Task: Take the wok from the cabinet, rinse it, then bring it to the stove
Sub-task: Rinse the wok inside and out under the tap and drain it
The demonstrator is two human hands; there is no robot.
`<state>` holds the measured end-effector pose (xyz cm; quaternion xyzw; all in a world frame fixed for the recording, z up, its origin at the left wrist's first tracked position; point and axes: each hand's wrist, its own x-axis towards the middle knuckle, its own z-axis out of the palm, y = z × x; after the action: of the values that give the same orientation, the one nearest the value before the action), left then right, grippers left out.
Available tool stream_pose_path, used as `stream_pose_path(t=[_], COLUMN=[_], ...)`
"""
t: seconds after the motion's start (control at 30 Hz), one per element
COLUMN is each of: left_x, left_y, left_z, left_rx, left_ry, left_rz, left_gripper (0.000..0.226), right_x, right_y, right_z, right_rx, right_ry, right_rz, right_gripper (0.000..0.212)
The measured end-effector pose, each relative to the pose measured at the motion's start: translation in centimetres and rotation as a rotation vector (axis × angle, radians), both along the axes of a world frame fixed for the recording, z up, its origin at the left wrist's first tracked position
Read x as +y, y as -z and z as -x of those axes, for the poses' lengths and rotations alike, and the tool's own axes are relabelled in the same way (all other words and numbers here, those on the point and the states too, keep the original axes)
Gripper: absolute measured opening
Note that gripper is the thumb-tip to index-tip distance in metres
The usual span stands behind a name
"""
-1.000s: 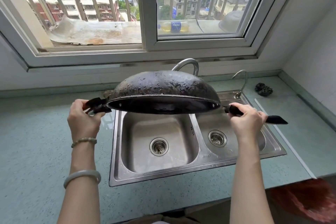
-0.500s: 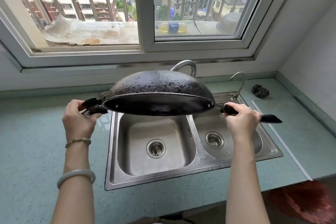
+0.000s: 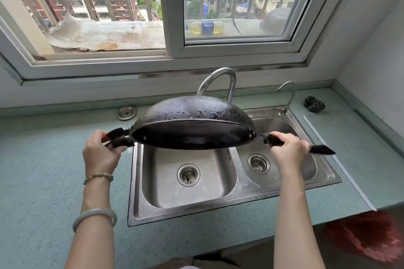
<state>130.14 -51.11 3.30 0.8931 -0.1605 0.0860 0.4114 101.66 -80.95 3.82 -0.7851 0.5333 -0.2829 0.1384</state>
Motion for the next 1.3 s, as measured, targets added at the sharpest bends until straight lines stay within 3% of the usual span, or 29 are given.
stream_pose_path(t=[0.2, 0.33, 0.57, 0.8, 1.1, 1.3], left_x=[-0.1, 0.8, 0.7, 1.0, -0.8, -4.5], left_y=[-0.6, 1.9, -0.5, -4.8, -6.0, -7.4], left_z=[-0.6, -0.6, -3.2, -7.7, -8.8, -8.3], left_rx=[-0.039, 0.124, 0.272, 0.439, 0.690, 0.727], left_ry=[0.006, 0.014, 0.139, 0.424, 0.524, 0.645], left_rz=[0.025, -0.047, -0.027, -0.057, 0.240, 0.299], left_gripper=[0.041, 0.040, 0.041, 0.049, 0.037, 0.027], right_x=[0.6, 2.3, 2.5, 1.8, 1.9, 4.2], right_y=[0.1, 1.9, 0.3, -2.2, -3.8, -4.8], right_z=[-0.6, -0.2, -0.9, -0.9, 1.3, 5.7], right_rx=[-0.031, 0.012, 0.148, 0.266, 0.415, 0.375], right_ry=[0.022, 0.025, -0.020, -0.140, -0.151, -0.090], right_rz=[-0.066, -0.170, -0.168, -0.166, -0.240, -0.383], right_gripper=[0.022, 0.043, 0.038, 0.028, 0.025, 0.022])
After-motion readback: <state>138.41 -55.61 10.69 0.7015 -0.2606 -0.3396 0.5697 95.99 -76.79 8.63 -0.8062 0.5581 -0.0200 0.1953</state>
